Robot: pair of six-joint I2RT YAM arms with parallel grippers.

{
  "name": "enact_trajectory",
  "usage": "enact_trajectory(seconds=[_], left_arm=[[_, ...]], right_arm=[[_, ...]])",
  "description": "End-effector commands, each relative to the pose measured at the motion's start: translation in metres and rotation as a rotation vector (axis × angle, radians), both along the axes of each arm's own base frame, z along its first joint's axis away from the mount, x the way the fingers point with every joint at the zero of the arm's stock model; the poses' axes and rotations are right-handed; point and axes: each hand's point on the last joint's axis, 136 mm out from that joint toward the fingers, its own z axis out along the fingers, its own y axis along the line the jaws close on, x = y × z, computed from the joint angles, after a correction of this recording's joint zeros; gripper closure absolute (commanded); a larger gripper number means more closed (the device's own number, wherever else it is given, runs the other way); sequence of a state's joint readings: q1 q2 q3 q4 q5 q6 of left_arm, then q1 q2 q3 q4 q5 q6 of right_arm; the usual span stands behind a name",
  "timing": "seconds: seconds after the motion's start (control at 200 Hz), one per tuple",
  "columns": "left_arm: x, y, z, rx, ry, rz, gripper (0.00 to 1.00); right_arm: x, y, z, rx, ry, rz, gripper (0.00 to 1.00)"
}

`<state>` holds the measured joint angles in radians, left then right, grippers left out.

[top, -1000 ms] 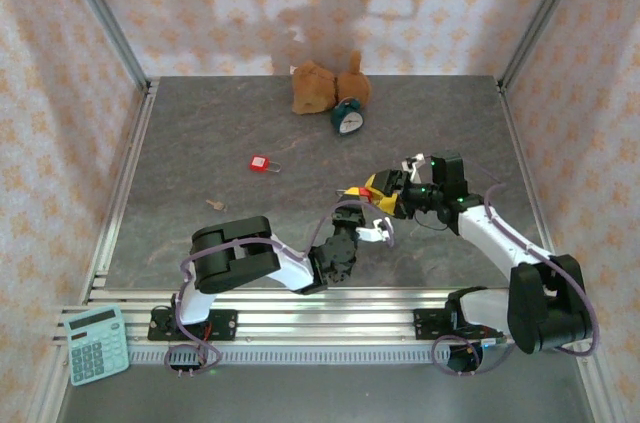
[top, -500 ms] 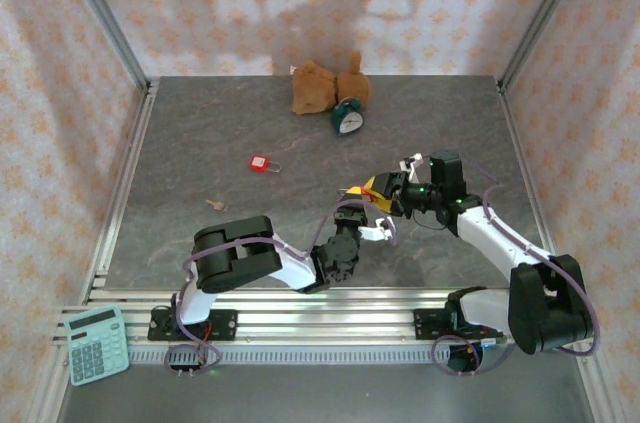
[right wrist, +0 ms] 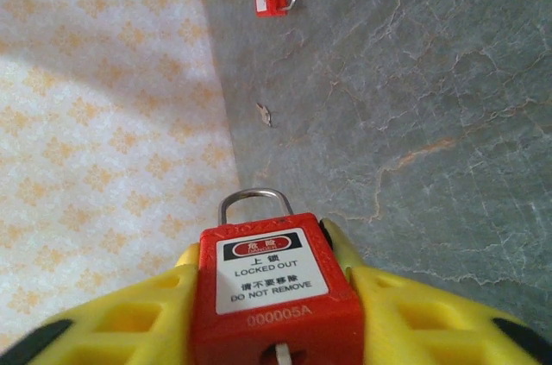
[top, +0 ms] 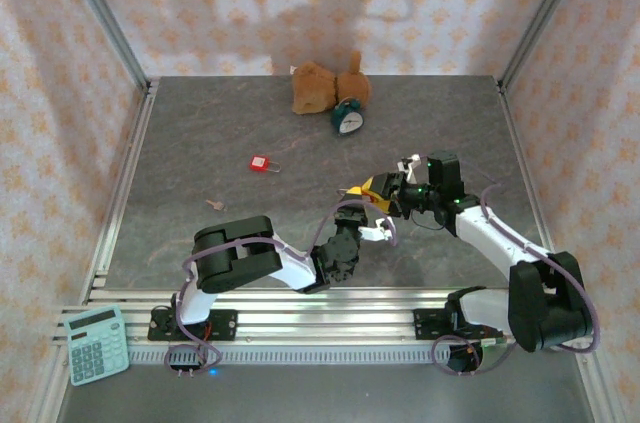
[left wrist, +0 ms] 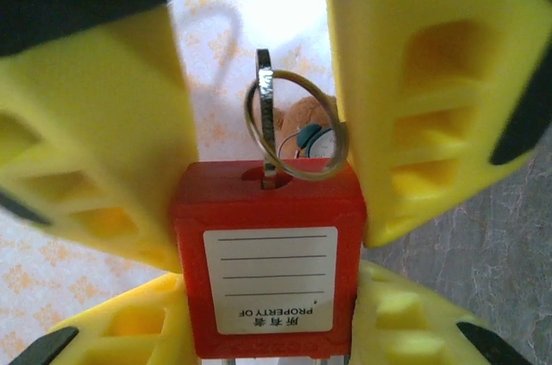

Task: Unlock with the key

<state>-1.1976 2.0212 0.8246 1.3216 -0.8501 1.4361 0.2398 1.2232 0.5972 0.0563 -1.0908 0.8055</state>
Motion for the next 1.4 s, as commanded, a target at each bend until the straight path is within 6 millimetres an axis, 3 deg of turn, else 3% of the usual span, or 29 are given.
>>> enact_trajectory(seconds=[0.0,0.14,0.41,0.596,0.836,0.906,0.926,1.071,1.196,1.396], left_arm=[[0.001,-0.009,0.005,-0.051,-0.014,-0.013,0.92],[0.001,-0.008,0.006,-0.056,-0.018,-0.012,0.85],[-0.004,0.007,0.004,-0.072,-0.016,0.004,0.43],[-0.006,0.017,-0.001,-0.079,-0.003,0.020,0.30],[-0.008,0.036,0.003,-0.118,0.011,0.041,0.28],[-0.009,0.043,0.001,-0.124,0.028,0.049,0.28],[-0.010,0.046,0.012,-0.154,0.023,0.048,0.28],[-0.012,0.060,0.019,-0.205,0.080,0.046,0.31],[-0.012,0.069,0.009,-0.220,0.258,0.039,0.33],[-0.014,0.077,0.008,-0.434,0.643,-0.029,0.35]], right_arm=[[0.001,0.003,0.005,0.006,-0.033,0.004,0.66],[0.002,0.001,0.002,-0.009,-0.033,-0.009,0.70],[0.007,-0.002,0.009,-0.018,-0.055,-0.020,0.71],[0.006,-0.004,0.009,-0.028,-0.056,-0.026,0.72],[0.009,-0.011,0.007,-0.057,-0.059,-0.044,0.73],[0.009,-0.014,0.015,-0.058,-0.092,-0.049,0.73],[0.009,-0.014,0.016,-0.059,-0.095,-0.050,0.73],[0.012,-0.017,0.018,-0.074,-0.109,-0.052,0.73],[0.012,-0.019,0.017,-0.091,-0.114,-0.056,0.73],[0.010,-0.019,0.014,-0.096,-0.117,-0.054,0.73]])
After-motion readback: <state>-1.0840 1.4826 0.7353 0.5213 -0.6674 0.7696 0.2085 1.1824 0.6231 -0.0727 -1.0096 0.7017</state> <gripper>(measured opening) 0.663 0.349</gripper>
